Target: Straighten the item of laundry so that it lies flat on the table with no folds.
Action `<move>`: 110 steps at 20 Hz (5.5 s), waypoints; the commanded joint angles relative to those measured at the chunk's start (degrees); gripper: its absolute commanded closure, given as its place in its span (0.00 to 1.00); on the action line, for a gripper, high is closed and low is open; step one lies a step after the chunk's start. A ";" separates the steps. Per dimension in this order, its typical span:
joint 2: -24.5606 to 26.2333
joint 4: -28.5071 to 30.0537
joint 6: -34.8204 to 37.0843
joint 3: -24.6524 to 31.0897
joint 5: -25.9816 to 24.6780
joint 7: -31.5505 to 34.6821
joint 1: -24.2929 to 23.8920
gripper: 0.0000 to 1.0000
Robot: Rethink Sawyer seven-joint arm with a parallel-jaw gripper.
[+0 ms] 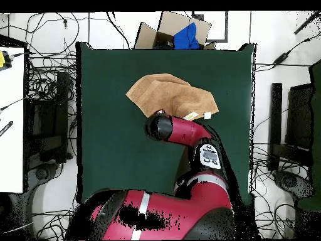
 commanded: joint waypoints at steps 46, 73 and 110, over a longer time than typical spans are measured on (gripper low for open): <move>16.11 4.27 -14.43 14.77 11.99 12.28 -0.32 0.00; 15.11 -0.33 -16.89 -6.64 12.81 4.14 15.48 0.00; 14.62 11.76 -24.33 8.20 -1.82 5.79 5.47 0.00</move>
